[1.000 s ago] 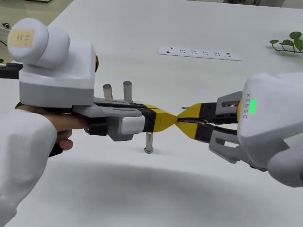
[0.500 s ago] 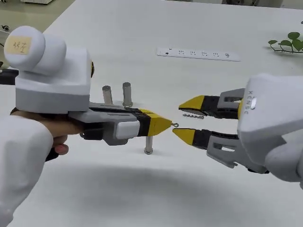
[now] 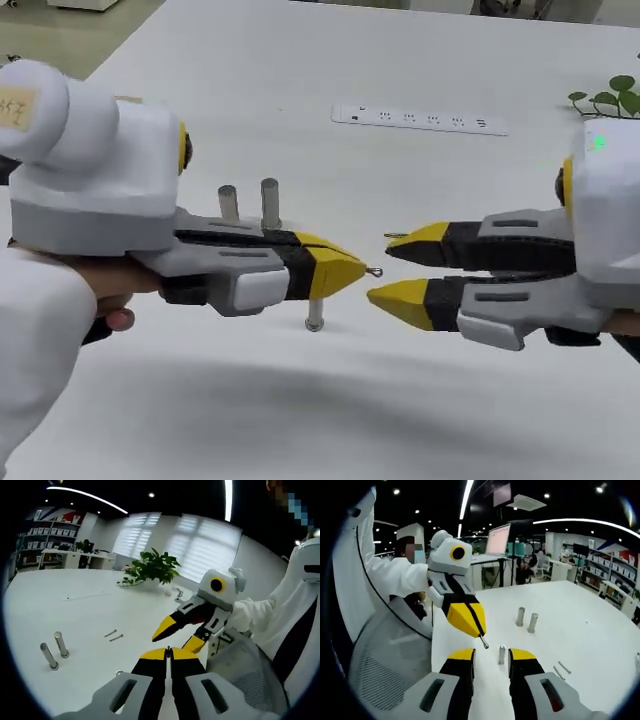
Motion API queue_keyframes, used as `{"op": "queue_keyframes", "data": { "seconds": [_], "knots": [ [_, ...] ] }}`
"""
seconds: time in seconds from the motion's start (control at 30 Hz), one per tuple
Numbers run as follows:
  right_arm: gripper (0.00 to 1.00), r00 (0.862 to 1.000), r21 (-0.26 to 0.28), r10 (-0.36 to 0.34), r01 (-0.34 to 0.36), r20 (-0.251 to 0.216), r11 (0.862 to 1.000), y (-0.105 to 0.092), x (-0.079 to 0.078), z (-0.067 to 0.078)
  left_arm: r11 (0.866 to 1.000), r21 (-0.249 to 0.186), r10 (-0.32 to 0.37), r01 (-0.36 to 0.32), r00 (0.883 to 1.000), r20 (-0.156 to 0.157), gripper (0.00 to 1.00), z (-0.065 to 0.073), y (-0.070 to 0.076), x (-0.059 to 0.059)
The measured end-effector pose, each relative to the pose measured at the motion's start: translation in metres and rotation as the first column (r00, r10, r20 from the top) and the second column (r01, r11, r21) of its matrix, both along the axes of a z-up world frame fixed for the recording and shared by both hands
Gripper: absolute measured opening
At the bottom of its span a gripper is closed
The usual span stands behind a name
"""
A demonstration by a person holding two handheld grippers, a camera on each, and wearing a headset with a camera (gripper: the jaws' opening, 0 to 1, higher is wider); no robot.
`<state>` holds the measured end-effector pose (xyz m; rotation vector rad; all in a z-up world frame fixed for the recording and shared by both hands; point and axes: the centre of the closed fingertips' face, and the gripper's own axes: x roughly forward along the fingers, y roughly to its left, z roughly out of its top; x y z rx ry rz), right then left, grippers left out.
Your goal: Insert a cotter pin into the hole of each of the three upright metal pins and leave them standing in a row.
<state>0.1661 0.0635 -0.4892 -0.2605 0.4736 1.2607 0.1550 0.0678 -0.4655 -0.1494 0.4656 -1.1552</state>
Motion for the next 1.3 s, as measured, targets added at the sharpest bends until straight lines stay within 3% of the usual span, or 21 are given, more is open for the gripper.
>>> {"op": "queue_keyframes", "data": {
  "seconds": [0.07,0.17,0.27,0.3,0.43,0.5,0.73,0.83,1.07,1.1,1.13,1.17,1.3],
  "knots": [
    [0.21,1.0,0.009,-0.005,0.005,0.004,1.0,-0.001,0.002,-0.001,1.0,0.017,-0.023,0.023,1.0,0.01,0.0,-0.002,-0.001,-0.003],
    [0.16,0.999,0.038,0.026,-0.024,-0.044,0.999,0.002,-0.006,-0.001,0.998,0.01,-0.055,0.054,0.998,0.035,0.0,0.001,-0.003,-0.009],
    [0.12,0.995,0.051,0.066,-0.062,-0.081,0.997,0.006,-0.015,-0.001,0.995,0.023,-0.094,0.093,0.992,0.082,0.0,0.003,-0.004,-0.012],
    [0.12,0.989,0.06,0.098,-0.091,-0.115,0.994,0.007,-0.022,-0.003,0.994,0.026,-0.104,0.103,0.991,0.083,0.0,0.002,-0.004,-0.013],
    [0.11,0.981,0.067,0.136,-0.127,-0.138,0.99,0.009,-0.031,-0.004,0.988,0.062,-0.15,0.144,0.983,0.105,0.0,-0.002,-0.006,-0.021],
    [0.07,0.98,0.061,0.155,-0.148,-0.128,0.987,0.011,-0.034,-0.004,0.985,0.075,-0.166,0.158,0.978,0.123,0.0,-0.003,-0.007,-0.023],
    [0.03,0.968,0.088,0.188,-0.175,-0.168,0.981,0.013,-0.042,-0.001,0.981,0.063,-0.19,0.184,0.974,0.119,0.0,-0.001,-0.008,-0.026],
    [0.0,0.966,0.08,0.204,-0.193,-0.16,0.978,0.013,-0.044,-0.001,0.976,0.09,-0.209,0.199,0.97,0.127,0.0,-0.004,-0.006,-0.026],
    [0.0,0.955,0.074,0.222,-0.211,-0.196,0.975,0.012,-0.045,0.001,0.973,0.095,-0.22,0.209,0.969,0.116,0.0,-0.006,-0.005,-0.027],
    [0.0,0.954,0.071,0.224,-0.214,-0.198,0.974,0.012,-0.045,0.001,0.974,0.09,-0.219,0.21,0.969,0.111,0.0,-0.006,-0.005,-0.027],
    [0.0,0.953,0.061,0.234,-0.226,-0.192,0.972,0.012,-0.046,0.001,0.976,0.073,-0.213,0.207,0.974,0.081,0.0,-0.006,-0.005,-0.028],
    [0.0,0.952,0.058,0.24,-0.233,-0.191,0.971,0.012,-0.047,0.001,0.975,0.072,-0.217,0.212,0.973,0.073,0.0,-0.006,-0.004,-0.028],
    [0.0,0.953,0.041,0.249,-0.246,-0.175,0.968,0.012,-0.048,0.002,0.972,0.086,-0.228,0.218,0.966,0.125,0.0,-0.006,-0.004,-0.026]
  ]
}}
